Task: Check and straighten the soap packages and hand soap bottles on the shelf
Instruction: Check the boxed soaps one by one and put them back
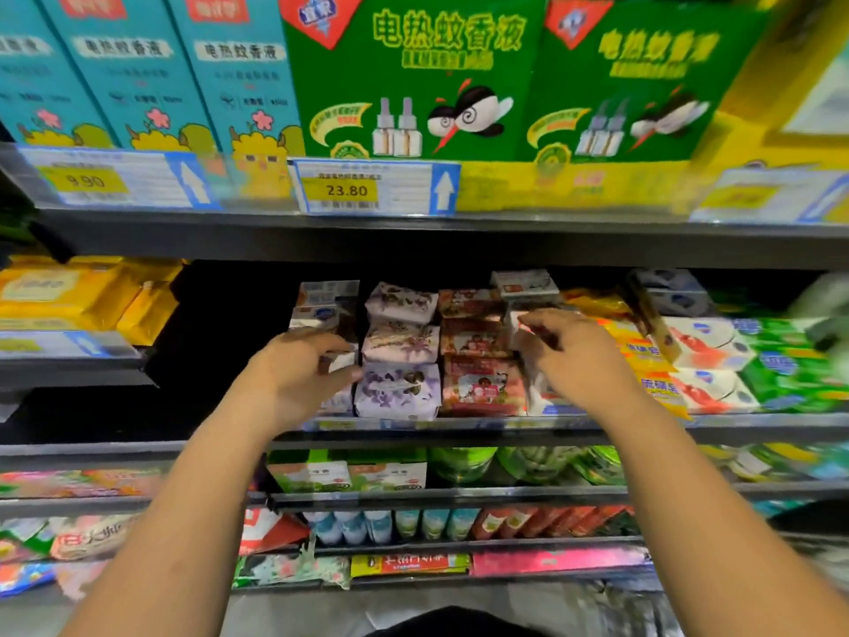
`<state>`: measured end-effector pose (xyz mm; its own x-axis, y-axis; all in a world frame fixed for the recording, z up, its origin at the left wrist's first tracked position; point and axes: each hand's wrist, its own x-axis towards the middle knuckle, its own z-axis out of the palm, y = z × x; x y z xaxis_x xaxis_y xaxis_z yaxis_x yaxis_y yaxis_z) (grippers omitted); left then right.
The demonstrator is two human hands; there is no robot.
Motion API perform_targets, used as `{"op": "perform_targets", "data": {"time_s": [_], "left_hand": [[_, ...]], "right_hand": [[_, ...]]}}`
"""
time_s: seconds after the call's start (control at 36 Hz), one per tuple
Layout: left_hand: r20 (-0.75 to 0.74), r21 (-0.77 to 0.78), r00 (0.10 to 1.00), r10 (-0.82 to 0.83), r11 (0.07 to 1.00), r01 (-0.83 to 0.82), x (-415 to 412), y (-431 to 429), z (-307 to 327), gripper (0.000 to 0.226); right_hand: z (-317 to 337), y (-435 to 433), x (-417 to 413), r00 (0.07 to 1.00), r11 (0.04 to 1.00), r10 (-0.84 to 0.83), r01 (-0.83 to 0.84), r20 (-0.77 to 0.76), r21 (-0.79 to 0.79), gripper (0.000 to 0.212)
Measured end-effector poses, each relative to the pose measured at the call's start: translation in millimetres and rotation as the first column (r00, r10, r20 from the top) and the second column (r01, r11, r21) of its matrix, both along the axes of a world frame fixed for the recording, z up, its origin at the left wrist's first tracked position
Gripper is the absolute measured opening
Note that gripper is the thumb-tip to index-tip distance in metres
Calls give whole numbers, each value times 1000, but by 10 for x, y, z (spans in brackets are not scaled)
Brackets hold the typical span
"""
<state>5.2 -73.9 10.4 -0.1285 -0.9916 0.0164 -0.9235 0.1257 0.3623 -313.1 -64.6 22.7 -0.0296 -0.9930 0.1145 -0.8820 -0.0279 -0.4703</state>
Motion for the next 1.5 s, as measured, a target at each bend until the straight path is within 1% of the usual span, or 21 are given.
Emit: {"op": "perform_targets", "data": {"time_s": [0.06,0.11,0.19,0.25,0.33,0.36,0.42,0.47,0.56,0.67,0.72,0.75,0.83,0.89,0.97,1.08,1.17,1.25,1.33,1.42,1.5], "left_hand": [[-45,-17,998,-46,999,45,-210,-15,-5,28],[-64,-56,991,-117,992,113,-447,-21,6,16],[-8,-183,978,-206,962,201,-868,-24,71,22],[-31,-162,969,-244,958,236,-1201,-19,137,26],[16,-146,953,-301,942,300,-1706,-57,140,33],[6,-155,943,-334,931,331,-1874,-68,137,36],[-6,-122,921,-390,914,387,-2186,-72,133,41],[67,-109,911,-408,904,413,-2457,-74,96,46],[149,-47,931,-332,939,342,-2769,-42,31,70],[201,-19,952,-230,971,238,-2955,0,-8,79],[244,-43,949,-198,976,215,-2993,51,14,89],[256,-39,949,-185,979,202,-3014,64,15,85],[240,-39,958,-160,984,174,-3104,56,-13,60],[254,-103,954,-157,977,188,-3194,59,-32,54],[218,-215,968,-128,961,176,-3341,84,-56,47],[283,-298,948,-146,926,232,-3598,197,-126,27],[314,-302,929,-193,908,291,-3771,276,-181,20],[389,-260,901,-194,915,310,-3816,293,-202,26],[412,-203,885,-217,925,322,-3820,288,-159,33],[378,-177,895,-238,930,322,-3832,257,-138,39],[288,-116,921,-261,945,304,-3850,247,-81,49]], "right_hand": [[34,21,-85,993,1000,-10,11,113,-9,22],[64,69,-211,990,999,6,1,140,-48,15],[59,130,-524,997,993,22,-14,68,-121,14],[17,158,-801,1000,994,1,2,23,-111,13],[-60,217,-1245,999,996,-33,32,-5,-86,10],[-89,237,-1395,998,995,-52,50,-18,-86,12],[-139,267,-1685,994,993,-94,89,-59,-82,28],[-204,282,-1957,985,992,-124,118,-120,-54,41],[-320,272,-2307,976,993,-115,116,-184,-4,58],[-459,208,-2634,959,995,-36,60,-281,76,81],[-435,210,-2703,972,995,-1,25,-236,101,74],[-409,212,-2725,976,996,18,3,-215,95,69],[-396,193,-2823,980,997,65,-58,-186,43,65],[-427,171,-2887,983,994,106,-108,-147,-11,58],[-500,113,-2988,990,991,98,-107,-106,-86,47],[-495,54,-3024,987,992,19,-39,-158,-120,64],[-480,59,-3038,992,995,1,-14,-128,-100,71],[-532,90,-3090,1000,997,-18,16,-19,-72,76],[-584,137,-3120,994,998,10,-4,110,-57,77],[-518,235,-3081,986,994,43,-25,161,-110,73],[-407,332,-3014,952,988,72,-28,297,-150,69]]}}
